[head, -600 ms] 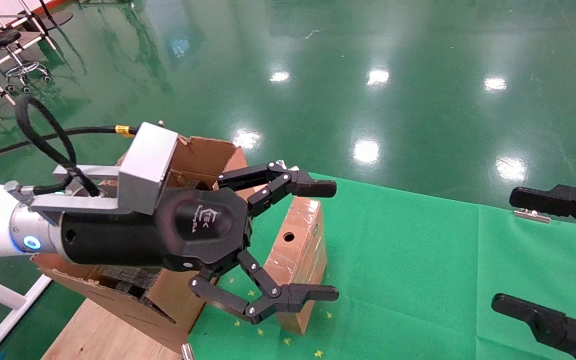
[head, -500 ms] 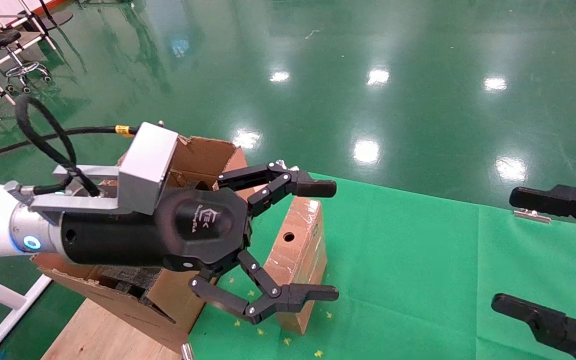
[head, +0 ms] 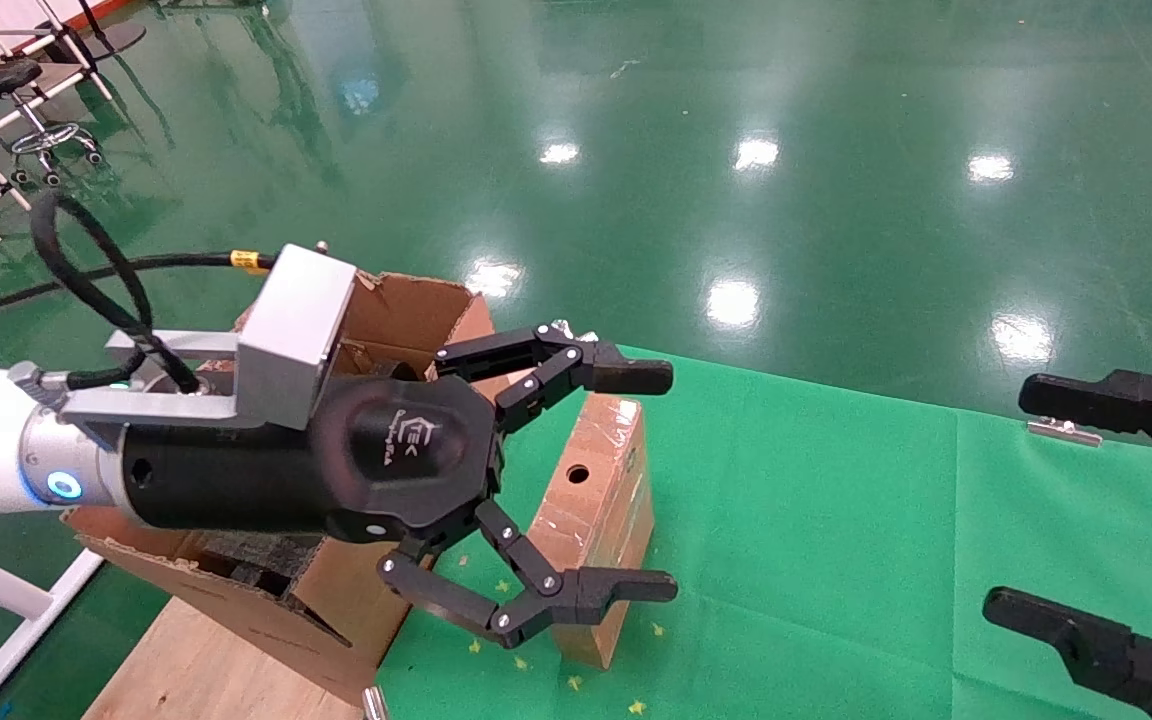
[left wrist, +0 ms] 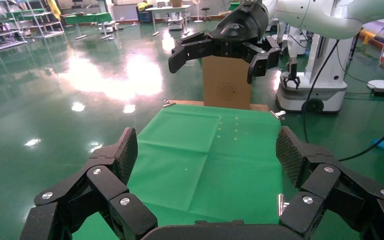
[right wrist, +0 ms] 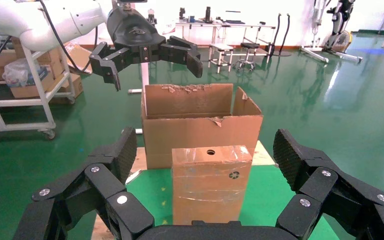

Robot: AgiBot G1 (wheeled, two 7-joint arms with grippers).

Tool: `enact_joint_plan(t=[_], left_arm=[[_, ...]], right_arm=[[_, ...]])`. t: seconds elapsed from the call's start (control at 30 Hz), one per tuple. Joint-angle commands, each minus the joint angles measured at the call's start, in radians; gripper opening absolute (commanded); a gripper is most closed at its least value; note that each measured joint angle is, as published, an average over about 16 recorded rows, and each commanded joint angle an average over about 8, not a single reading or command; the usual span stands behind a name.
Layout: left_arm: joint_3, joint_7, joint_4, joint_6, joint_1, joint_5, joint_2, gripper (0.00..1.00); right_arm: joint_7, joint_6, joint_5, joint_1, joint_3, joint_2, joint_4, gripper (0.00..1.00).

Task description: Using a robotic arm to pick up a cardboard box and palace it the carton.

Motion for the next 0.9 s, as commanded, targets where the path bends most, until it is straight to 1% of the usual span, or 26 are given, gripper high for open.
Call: enact_joint_plan(t=[0.03, 0.2, 0.37, 0.47, 0.6, 0.73, 0.9], left_arm=[[0.0, 0.001, -0.001, 0.0, 0.0, 0.0, 0.0, 1.0], [0.004, -0.017, 0.006, -0.002, -0.003, 0.0, -0.003, 1.0], [0.031, -0.094, 0.019, -0.015, -0.036, 0.041, -0.019, 1.0], [0.065, -0.16, 0.016, -0.021, -0.082, 0.11, -0.033, 1.0], [0.124, -0.258, 0.006, -0.012, -0.17, 0.235, -0.036, 1.0], [0.18, -0.364, 0.023, -0.002, -0.251, 0.336, -0.012, 1.0], [0.238, -0.473, 0.052, 0.008, -0.32, 0.429, 0.027, 1.0]], right_arm=[[0.0, 0.0, 0.0, 0.0, 0.0, 0.0, 0.0, 0.0], [0.0, 0.0, 0.0, 0.0, 0.0, 0.0, 0.0, 0.0], [0.0, 0.0, 0.0, 0.0, 0.0, 0.0, 0.0, 0.0], [0.0, 0.0, 0.0, 0.0, 0.0, 0.0, 0.0, 0.0], [0.0, 0.0, 0.0, 0.0, 0.0, 0.0, 0.0, 0.0], [0.0, 0.0, 0.0, 0.0, 0.0, 0.0, 0.0, 0.0], [0.0, 0.0, 0.0, 0.0, 0.0, 0.0, 0.0, 0.0]])
